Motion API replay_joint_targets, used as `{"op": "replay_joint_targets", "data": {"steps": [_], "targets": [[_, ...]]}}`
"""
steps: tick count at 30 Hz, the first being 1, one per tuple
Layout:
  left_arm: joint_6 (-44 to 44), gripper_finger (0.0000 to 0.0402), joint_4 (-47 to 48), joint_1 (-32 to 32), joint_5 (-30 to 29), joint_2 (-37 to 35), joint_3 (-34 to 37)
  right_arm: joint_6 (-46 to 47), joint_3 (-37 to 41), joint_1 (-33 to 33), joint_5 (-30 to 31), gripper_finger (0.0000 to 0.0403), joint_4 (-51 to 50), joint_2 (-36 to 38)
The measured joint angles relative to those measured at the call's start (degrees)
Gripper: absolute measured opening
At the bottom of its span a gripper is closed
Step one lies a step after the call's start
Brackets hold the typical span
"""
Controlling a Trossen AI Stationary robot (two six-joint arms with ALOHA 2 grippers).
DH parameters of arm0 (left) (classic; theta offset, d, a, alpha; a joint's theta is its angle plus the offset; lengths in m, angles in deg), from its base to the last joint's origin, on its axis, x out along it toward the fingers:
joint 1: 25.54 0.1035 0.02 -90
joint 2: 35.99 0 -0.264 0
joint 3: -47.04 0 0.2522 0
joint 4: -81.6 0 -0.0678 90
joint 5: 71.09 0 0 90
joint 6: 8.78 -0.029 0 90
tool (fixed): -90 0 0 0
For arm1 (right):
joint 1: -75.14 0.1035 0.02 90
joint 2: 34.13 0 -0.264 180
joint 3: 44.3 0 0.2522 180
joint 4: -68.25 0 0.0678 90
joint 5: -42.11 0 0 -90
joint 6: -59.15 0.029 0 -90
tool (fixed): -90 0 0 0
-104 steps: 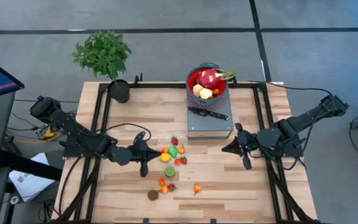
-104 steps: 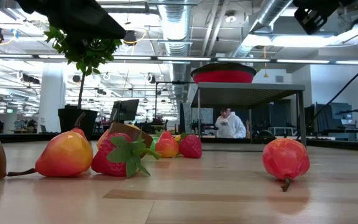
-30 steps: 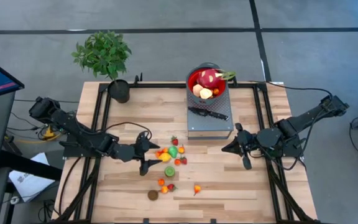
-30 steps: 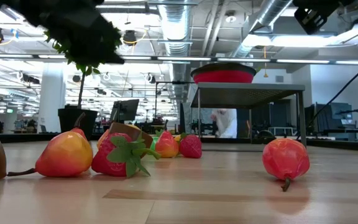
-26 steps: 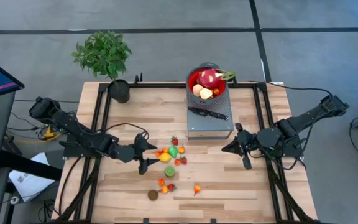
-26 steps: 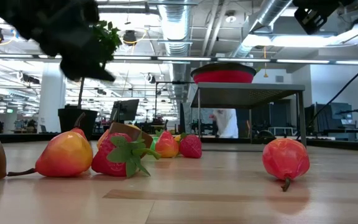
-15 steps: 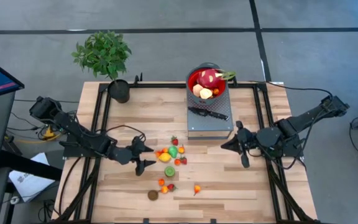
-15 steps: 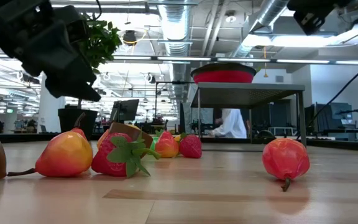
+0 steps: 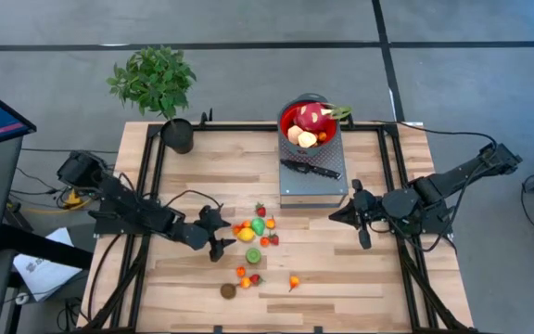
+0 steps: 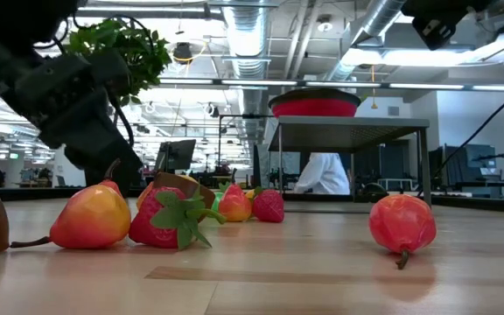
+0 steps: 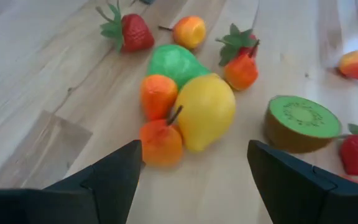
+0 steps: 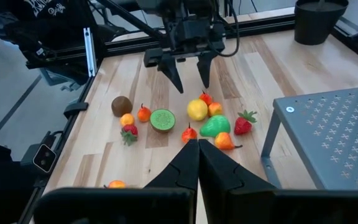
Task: Pick & Place Fruit
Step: Put the yellow pear into the red colander on the shelf
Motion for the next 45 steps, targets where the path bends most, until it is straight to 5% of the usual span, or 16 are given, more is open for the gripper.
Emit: {"op": "replay_joint_targets", "data": {"steps": [29, 45], "targets": [[1.31, 0.0284, -3.38, 1.54, -7.63, 8.55, -0.11, -0.13, 0.00, 0.02, 0.02, 0.0003, -0.08, 0.00], [1.29, 0.0262, -3.67, 3.62, -6.13, 9.00, -0.11, -0.13, 0.00, 0.02, 0.02, 0.0003, -0.07, 0.00]]}}
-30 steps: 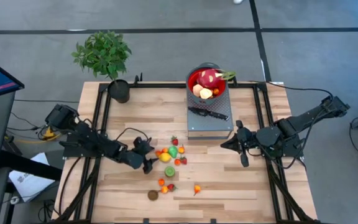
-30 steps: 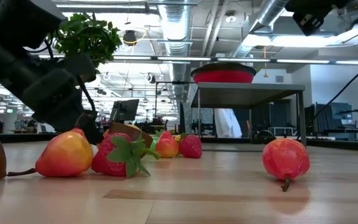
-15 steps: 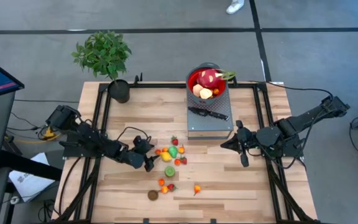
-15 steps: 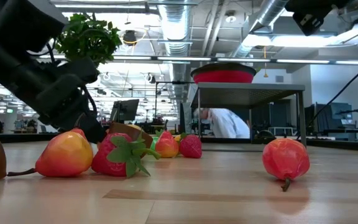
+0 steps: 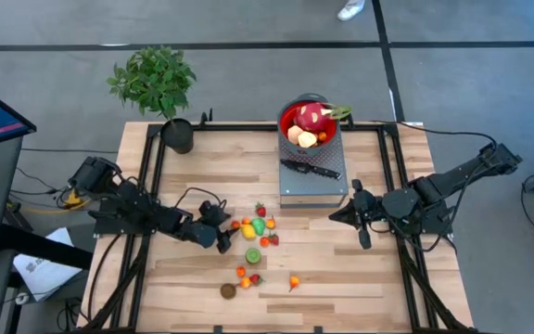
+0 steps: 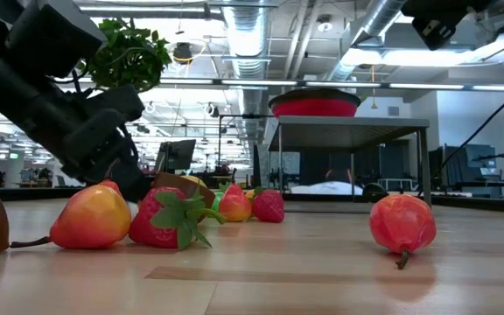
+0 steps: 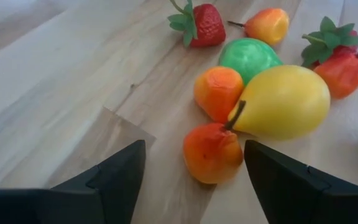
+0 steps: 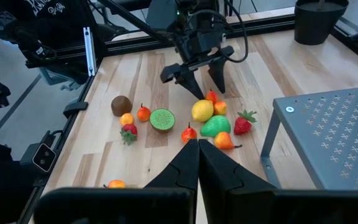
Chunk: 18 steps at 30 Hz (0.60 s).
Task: Pick & Place Fruit
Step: Put the yellow pear into the red colander on the shelf
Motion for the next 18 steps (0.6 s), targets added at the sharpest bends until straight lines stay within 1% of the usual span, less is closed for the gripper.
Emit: {"op": "replay_joint_targets", "data": {"steps": [4, 11, 18], "targets": [[0.04, 0.0235, -0.01, 0.00, 0.97, 0.00, 0.00, 0.00, 0.00, 0.00, 0.00, 0.0003, -0.02, 0.00], [1.77, 0.0193, -0.11, -0.02, 1.02, -0.02, 0.02, 0.00, 0.00, 0.00, 0.00, 0.0003, -0.03, 0.00], [1.92, 0.0167, -0.69, -0.01, 1.02, -0.02, 0.02, 0.00, 0.00, 0.00, 0.00, 0.0003, -0.04, 0.00]]}}
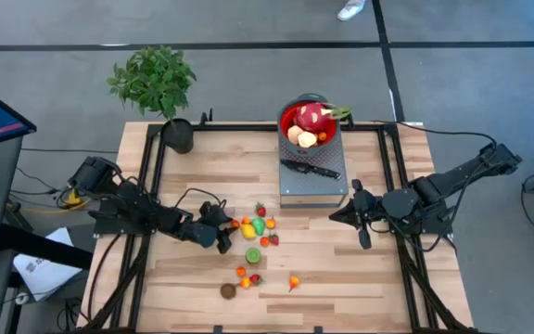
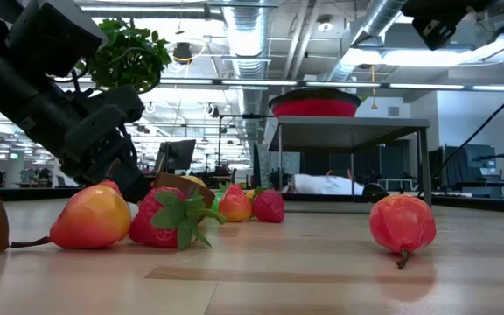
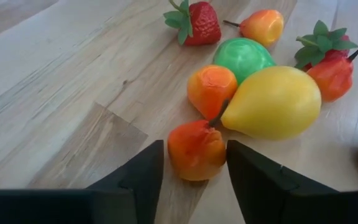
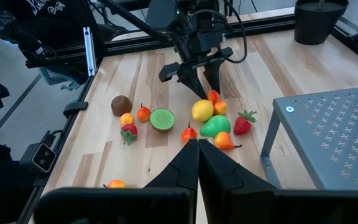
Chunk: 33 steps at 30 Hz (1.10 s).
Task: Pick & Place Fruit
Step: Put the yellow pear into the red colander on the shelf
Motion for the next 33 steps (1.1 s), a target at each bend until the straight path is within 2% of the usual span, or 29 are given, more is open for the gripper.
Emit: {"op": "replay_joint_targets", "data": {"steps": [9, 22, 27, 33], "targets": [[0.00, 0.0133, -0.80, -0.01, -0.02, -0.02, 0.00, 0.00, 0.00, 0.00, 0.00, 0.0003, 0.00, 0.00], [-0.27, 0.0133, -1.68, -0.01, -0.07, -1.29, 0.04, 0.00, 0.00, 0.00, 0.00, 0.0003, -0.22, 0.00], [-3.16, 0.0131, -1.42, -0.01, -0.09, -6.40, 0.04, 0.00, 0.00, 0.00, 0.00, 0.0003, -0.37, 0.00], [-8.95, 0.0129, -1.39, -0.01, -0.70, -16.22, 0.04, -0.01, 0.01, 0.00, -0.02, 0.0003, -0.44, 0.00]]}}
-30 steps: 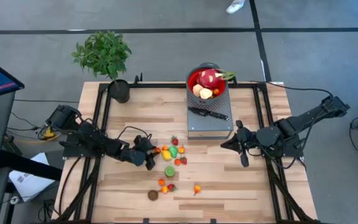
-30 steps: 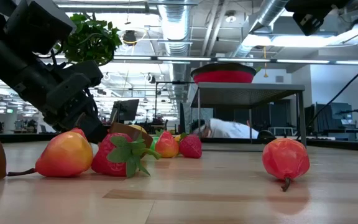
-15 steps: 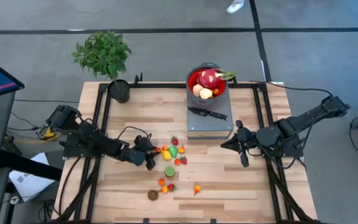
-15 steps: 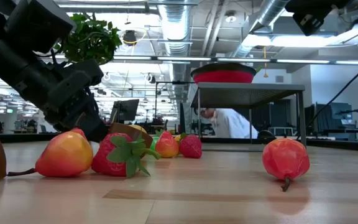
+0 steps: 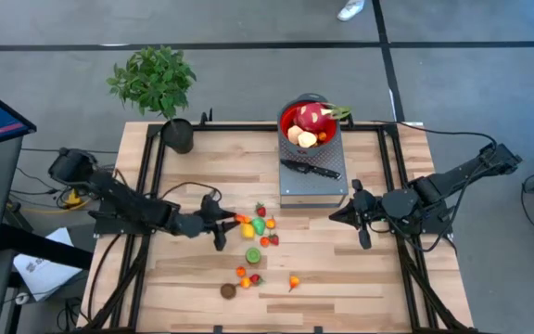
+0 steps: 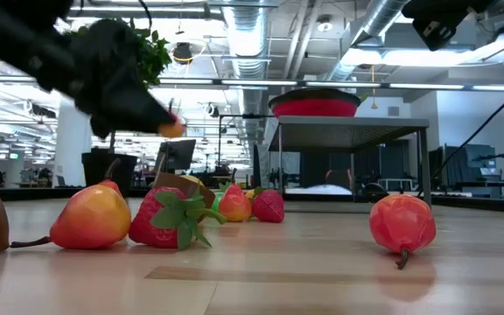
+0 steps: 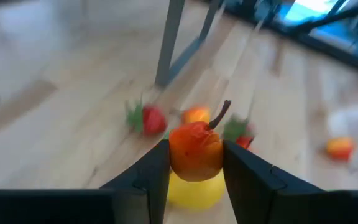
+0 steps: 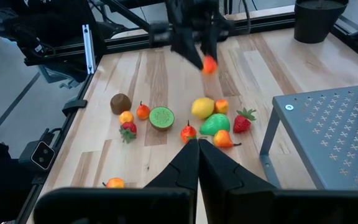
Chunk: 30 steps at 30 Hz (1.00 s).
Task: Pick & Place Fruit
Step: Put the yellow pear into the red colander on the shelf
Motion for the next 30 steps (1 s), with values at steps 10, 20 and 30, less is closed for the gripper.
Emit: {"op": "replay_joint_targets", "data": {"steps": [10, 20, 30], "targets": [[-7.15, 0.0130, -0.61, 0.00, -1.36, -14.71, 0.00, -1.84, 0.00, -0.01, 0.00, 0.0003, 0.02, 0.00], [-8.01, 0.0130, -4.27, 4.33, 0.88, -17.19, 0.00, -7.83, 0.02, -0.88, 2.15, 0.0003, 0.51, 0.00], [-13.50, 0.0131, -7.97, 14.83, 8.99, -13.00, -4.88, -15.62, 0.04, -8.36, -1.49, 0.0001, -0.94, 2.29]]}}
